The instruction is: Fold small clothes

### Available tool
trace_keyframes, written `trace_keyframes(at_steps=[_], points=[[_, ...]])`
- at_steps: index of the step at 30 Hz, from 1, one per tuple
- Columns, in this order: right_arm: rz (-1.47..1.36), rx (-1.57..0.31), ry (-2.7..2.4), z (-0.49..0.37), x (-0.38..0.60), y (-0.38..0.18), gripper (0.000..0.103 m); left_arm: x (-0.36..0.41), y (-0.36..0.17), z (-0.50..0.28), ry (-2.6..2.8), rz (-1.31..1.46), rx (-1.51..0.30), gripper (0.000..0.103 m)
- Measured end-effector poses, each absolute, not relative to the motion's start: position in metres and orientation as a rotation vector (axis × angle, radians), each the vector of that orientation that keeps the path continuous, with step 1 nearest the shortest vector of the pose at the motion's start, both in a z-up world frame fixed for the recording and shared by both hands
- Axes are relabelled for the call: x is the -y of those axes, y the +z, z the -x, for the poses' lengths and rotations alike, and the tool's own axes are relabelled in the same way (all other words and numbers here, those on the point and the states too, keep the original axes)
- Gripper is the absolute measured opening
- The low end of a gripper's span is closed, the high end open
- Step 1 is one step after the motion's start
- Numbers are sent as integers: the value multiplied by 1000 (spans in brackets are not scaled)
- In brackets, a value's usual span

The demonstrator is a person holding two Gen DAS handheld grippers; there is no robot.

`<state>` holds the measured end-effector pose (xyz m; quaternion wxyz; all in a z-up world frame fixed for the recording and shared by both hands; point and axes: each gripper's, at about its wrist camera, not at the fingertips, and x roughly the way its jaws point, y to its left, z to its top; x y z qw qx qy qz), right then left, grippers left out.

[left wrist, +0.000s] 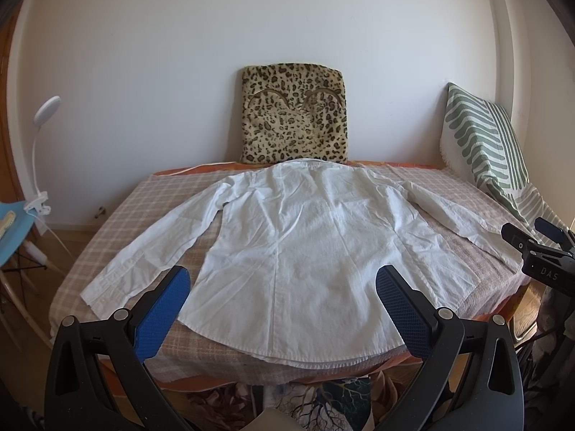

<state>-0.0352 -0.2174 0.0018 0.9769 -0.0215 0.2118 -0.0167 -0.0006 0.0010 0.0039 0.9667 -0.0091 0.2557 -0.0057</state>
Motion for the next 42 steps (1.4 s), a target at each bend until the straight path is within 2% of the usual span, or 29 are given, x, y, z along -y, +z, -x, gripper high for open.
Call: trace_keyframes(at_steps=[31,42], points=[[48,-423,-35,34,216,1,103,-10,2,-4,10,39,-523,103],[26,-437,12,13,216,9,103,-42,-1,-19,33,119,-549,103]])
